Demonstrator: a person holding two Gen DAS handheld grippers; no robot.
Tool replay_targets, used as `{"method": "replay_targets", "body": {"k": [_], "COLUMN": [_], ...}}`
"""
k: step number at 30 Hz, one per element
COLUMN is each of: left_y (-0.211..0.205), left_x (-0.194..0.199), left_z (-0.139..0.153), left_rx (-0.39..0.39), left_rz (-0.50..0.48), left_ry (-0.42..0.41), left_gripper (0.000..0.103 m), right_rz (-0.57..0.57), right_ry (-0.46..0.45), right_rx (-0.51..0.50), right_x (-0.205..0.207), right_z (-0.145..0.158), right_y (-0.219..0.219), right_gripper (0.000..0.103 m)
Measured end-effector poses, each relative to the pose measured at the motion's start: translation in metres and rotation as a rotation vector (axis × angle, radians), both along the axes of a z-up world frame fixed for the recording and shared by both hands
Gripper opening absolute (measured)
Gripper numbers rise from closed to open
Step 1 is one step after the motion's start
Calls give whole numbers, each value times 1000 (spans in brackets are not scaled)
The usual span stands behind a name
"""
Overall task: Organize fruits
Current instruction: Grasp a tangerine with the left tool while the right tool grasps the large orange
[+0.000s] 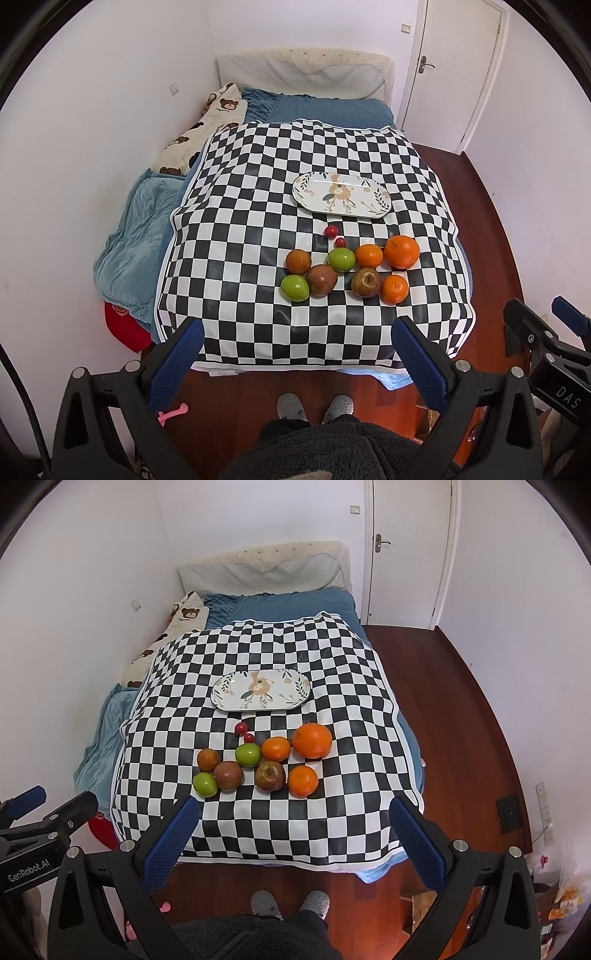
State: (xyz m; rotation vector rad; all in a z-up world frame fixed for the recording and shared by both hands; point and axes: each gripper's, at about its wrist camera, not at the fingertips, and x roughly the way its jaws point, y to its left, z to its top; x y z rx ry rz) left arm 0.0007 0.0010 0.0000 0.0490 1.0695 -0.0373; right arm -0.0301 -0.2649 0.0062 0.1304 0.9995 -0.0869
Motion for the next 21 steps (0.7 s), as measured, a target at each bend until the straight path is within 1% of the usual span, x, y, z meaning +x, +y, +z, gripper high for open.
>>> {"method": "replay_targets", "body": {"k": [3, 6, 7, 9, 12, 13, 15, 17, 21], "left_y": [2, 7, 17, 24, 40, 43, 43, 42, 37], "left_x": [3, 18, 37, 54, 91, 99, 118, 134, 170], "left_z": [0, 0, -4, -12, -27, -37, -51, -67, -105], "left_rx": [0, 11, 17, 28, 32, 36, 29, 45, 54], "left_rz": [22, 49, 61, 75, 69, 65, 44, 37, 26], "left_ry": [-29, -64, -71, -79, -46, -24, 12, 38, 138], "left_gripper": [103, 103, 103, 103, 103, 103, 103, 103, 103], "right_rz": [-17, -40, -46, -54, -78, -93, -112, -128, -154], "right_ry": [-3, -13, -14, -11, 2, 15, 44, 74, 148], "right_rx": [20, 67, 83, 109, 120, 128, 144, 153, 190], "right_x": [4, 12, 17, 28, 53, 63, 78, 93, 133], "right_z": [-2, -6, -12, -20, -35, -43, -65, -82, -122], "right_y": [-1, -5, -5, -4, -2, -2, -7, -12, -32], "right_gripper": [103, 103, 103, 103, 103, 103, 103, 103, 103]}}
